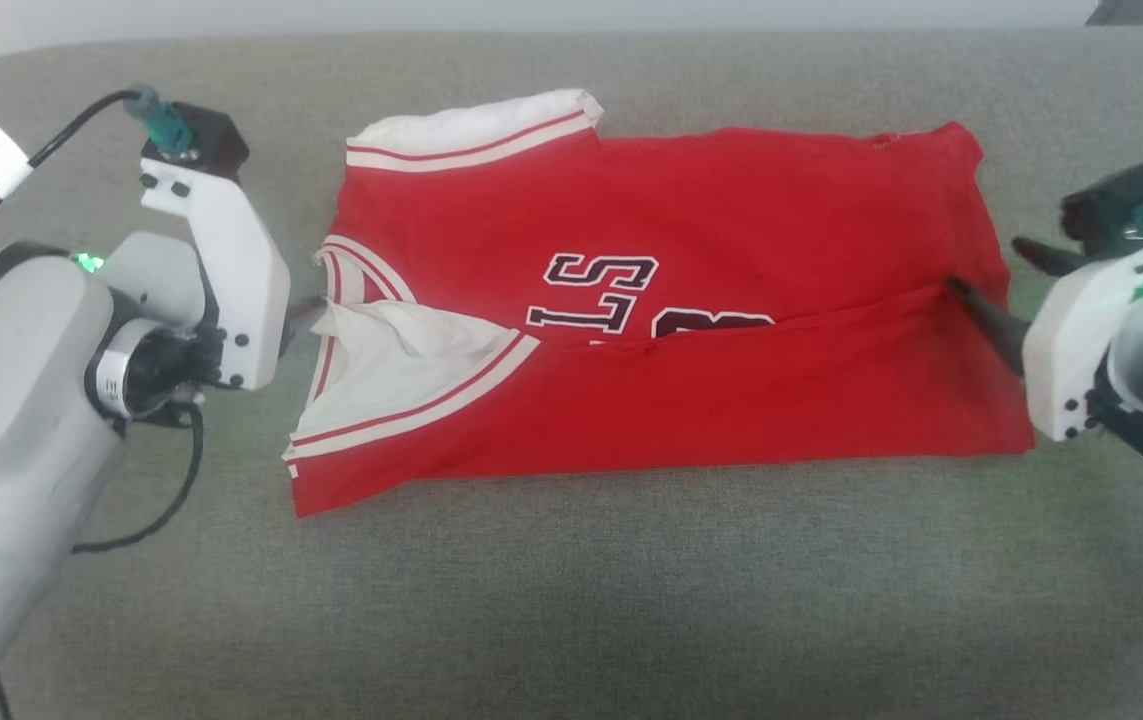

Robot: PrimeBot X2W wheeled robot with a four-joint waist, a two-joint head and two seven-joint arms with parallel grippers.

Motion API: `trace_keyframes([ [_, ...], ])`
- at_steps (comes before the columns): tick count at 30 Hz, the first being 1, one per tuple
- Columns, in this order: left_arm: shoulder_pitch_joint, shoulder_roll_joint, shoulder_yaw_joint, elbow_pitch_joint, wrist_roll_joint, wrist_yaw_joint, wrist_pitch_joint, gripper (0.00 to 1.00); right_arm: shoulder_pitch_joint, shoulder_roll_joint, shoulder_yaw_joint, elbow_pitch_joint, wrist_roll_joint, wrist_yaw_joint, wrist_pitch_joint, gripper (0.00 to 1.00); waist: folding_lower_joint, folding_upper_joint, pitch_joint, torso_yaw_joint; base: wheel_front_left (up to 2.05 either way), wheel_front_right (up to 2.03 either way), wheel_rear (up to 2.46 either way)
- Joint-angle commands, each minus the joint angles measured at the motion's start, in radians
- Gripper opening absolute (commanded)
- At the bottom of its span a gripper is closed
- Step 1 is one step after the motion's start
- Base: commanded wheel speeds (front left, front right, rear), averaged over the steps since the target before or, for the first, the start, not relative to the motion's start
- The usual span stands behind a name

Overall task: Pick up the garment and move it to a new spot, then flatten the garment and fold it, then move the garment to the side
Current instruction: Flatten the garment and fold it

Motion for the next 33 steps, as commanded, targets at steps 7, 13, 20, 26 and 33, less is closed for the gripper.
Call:
trace_keyframes([
  [7, 0.119, 0.059, 0.013, -0.163, -0.049, 0.099, 0.074, 1.00, 0.102, 0.050, -0.216, -0.037, -0.141, -0.002, -0.171, 1.00, 0.0000, 0.0000, -0.036, -0.008, 0.00, 0.00, 0.00],
  [13, 0.231, 0.117, 0.018, -0.304, -0.091, 0.187, 0.133, 1.00, 0.228, 0.157, -0.467, -0.130, -0.321, -0.002, -0.300, 1.00, 0.0000, 0.0000, -0.042, -0.026, 0.00, 0.00, 0.00],
  [20, 0.333, 0.168, 0.027, -0.402, -0.108, 0.242, 0.128, 1.00, 0.382, 0.331, -0.705, -0.314, -0.495, -0.002, -0.345, 1.00, 0.0000, 0.0000, -0.027, -0.049, 0.00, 0.00, 0.00],
  [26, 0.367, 0.170, 0.025, -0.378, -0.089, 0.251, 0.088, 1.00, 0.453, 0.419, -0.779, -0.414, -0.553, -0.002, -0.339, 1.00, 0.0000, 0.0000, -0.013, -0.061, 0.00, 0.00, 0.00],
  [33, 0.380, 0.132, 0.013, -0.273, -0.068, 0.216, 0.003, 1.00, 0.498, 0.463, -0.796, -0.469, -0.564, -0.002, -0.322, 1.00, 0.0000, 0.0000, 0.012, -0.078, 0.00, 0.00, 0.00],
])
